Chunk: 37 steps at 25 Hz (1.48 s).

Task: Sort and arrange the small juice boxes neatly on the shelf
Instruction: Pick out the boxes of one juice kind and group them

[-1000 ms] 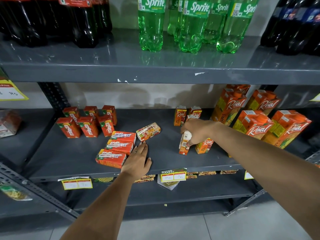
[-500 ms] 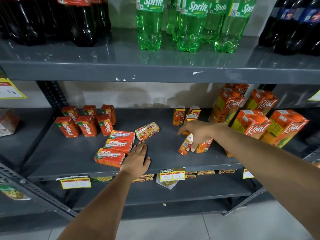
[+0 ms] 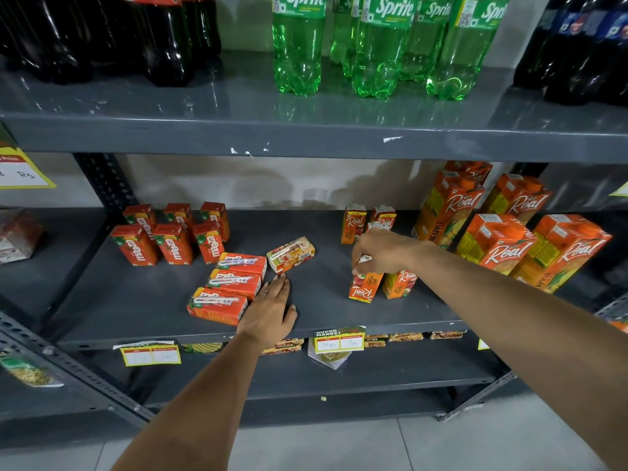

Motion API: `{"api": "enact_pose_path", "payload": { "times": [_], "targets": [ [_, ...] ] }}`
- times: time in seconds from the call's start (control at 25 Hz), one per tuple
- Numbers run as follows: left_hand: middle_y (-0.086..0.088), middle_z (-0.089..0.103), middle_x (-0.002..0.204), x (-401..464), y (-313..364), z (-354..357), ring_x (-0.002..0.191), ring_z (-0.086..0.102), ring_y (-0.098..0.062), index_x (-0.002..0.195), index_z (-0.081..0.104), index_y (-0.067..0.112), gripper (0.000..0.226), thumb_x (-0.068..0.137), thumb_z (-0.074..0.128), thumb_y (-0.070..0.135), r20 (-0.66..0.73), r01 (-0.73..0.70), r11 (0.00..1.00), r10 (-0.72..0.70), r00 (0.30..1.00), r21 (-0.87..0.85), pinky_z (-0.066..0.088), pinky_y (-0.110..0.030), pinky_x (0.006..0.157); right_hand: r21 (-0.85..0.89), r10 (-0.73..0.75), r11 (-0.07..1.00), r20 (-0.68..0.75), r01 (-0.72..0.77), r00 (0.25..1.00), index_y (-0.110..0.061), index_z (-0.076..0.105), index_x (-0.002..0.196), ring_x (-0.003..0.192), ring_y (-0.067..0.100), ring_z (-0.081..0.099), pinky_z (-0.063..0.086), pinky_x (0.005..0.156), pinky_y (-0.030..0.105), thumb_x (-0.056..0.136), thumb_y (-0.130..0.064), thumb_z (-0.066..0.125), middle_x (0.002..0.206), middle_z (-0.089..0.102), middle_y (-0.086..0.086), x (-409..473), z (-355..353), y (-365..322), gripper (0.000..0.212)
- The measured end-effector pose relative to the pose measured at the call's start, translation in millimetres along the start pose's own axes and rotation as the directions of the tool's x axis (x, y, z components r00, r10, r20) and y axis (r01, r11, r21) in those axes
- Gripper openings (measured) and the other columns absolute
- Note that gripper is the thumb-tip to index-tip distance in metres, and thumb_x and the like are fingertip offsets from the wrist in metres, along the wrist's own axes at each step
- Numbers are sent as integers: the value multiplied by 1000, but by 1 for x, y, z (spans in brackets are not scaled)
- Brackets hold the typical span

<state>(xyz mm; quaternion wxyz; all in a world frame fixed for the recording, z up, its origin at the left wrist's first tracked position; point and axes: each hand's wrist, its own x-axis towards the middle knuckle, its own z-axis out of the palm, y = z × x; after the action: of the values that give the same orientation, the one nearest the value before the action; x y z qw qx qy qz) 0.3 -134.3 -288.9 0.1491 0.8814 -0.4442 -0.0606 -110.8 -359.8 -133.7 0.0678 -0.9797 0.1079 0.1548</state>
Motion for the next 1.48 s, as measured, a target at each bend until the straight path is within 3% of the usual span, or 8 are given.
{"api": "enact_pose_path", "payload": {
  "times": [0.28,0.52,0.72,1.0,1.16,1.32,1.48],
  "targets": [
    [-2,12,161,0,-1,1,147,12,-25,151,18,14,61,98,33,41,13,15,1000,-15,1000,-4,17,-35,116,-115,50,992,55,-44,997,-22,64,123,119,23,55,46,84,30,84,-31,76,133,57,1,1,4,-5,42],
    [-2,12,161,1,-1,1,147,12,-24,151,18,14,61,98,34,42,14,13,1000,-13,1000,-9,16,-34,116,-368,57,930,155,4,986,-19,66,119,106,23,60,53,79,32,78,-29,82,119,64,4,17,15,-26,45],
    [-3,13,160,1,-3,2,146,13,-25,150,20,12,61,98,36,40,5,1,1000,-1,1000,-26,11,-32,117,-480,121,877,215,-3,969,-11,64,122,109,27,63,53,77,34,73,-35,85,119,64,5,35,22,-41,58],
    [-3,13,161,2,-4,4,146,14,-25,151,18,12,62,98,34,41,1,2,1000,-2,1000,-11,12,-33,116,-157,96,984,53,-87,994,-27,67,120,104,20,62,53,83,36,62,-46,84,116,68,-5,29,-11,-18,63],
    [-2,10,161,1,-3,3,146,12,-25,151,17,13,63,98,34,42,14,17,1000,-17,1000,-7,14,-34,116,-28,77,997,12,-76,997,-28,59,130,104,19,60,53,84,34,67,-39,83,114,63,-4,15,-25,-8,68],
    [-2,10,161,1,-1,3,146,13,-25,151,17,13,63,98,34,42,12,19,1000,-19,1000,-11,15,-35,116,123,107,987,-41,-101,993,-23,53,137,115,21,57,50,90,32,72,-36,81,129,58,-3,7,-23,10,72],
    [-1,10,161,1,-1,2,146,13,-25,151,17,13,63,98,35,42,7,14,1000,-14,1000,-11,16,-35,116,158,120,981,-30,-114,992,-23,58,129,116,21,56,48,88,30,73,-36,81,127,57,-2,2,-9,21,62]
  ]
}}
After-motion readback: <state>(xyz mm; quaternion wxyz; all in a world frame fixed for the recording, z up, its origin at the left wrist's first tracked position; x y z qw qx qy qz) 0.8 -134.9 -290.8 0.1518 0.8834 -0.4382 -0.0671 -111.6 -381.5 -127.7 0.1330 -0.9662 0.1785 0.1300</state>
